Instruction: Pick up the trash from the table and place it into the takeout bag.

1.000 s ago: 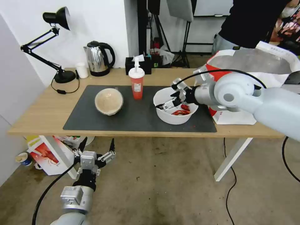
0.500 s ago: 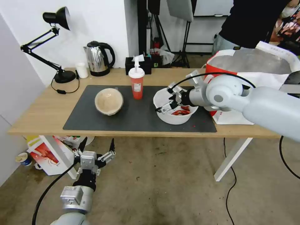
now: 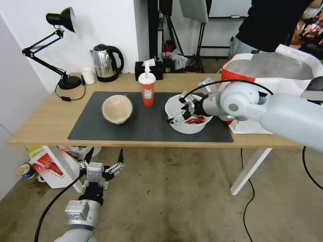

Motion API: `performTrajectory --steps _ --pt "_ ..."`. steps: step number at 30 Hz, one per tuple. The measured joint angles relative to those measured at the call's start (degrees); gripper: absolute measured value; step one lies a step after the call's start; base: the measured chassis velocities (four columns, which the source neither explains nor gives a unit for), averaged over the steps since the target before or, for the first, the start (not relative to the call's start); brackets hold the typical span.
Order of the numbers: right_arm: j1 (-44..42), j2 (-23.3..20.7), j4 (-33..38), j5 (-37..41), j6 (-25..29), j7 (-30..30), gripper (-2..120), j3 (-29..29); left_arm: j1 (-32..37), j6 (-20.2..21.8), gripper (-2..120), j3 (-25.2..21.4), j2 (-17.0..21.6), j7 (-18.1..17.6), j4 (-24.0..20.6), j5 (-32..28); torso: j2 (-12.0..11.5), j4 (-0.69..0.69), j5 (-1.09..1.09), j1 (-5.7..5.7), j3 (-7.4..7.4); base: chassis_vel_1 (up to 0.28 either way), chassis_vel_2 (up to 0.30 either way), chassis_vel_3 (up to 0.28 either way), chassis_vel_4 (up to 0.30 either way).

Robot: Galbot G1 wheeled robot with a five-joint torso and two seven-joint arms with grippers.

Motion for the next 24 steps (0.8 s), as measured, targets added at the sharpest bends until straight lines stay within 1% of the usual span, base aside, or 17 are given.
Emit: performTrajectory --steps 6,10,11,12,24 --pt "0.3 -1.3 1.5 0.0 0.0 -0.5 100 -1.0 0.0 0.0 100 0.0 0.0 0.0 0.0 0.0 0.0 0.0 0.0 0.0 0.0 0.0 0.0 0.0 0.0" --pt "0.3 -2.3 2.0 -0.6 0.0 -2.3 100 -1.2 0.0 0.0 100 0.0 0.0 0.0 0.0 0.0 0.0 -0.01 0.01 0.0 0.0 0.0 0.0 0.0 0.0" --pt "0.3 -2.3 2.0 -0.6 0.0 -2.3 100 -1.2 0.0 0.0 100 0.0 0.0 0.0 0.0 0.0 0.0 -0.01 0.01 0.0 0.0 0.0 0.0 0.0 0.0" --pt "0.3 -3.0 2.0 -1.3 0.0 -3.5 100 -1.3 0.0 0.0 100 0.0 0.0 0.0 0.0 0.0 0.0 0.0 0.0 0.0 0.0 0.0 0.0 0.0 0.0" --pt "0.1 -4.6 1.2 -3.0 0.0 -5.8 100 -1.6 0.0 0.0 100 0.0 0.0 0.0 0.0 0.0 0.0 0.0 0.0 0.0 0.0 0.0 0.0 0.0 0.0"
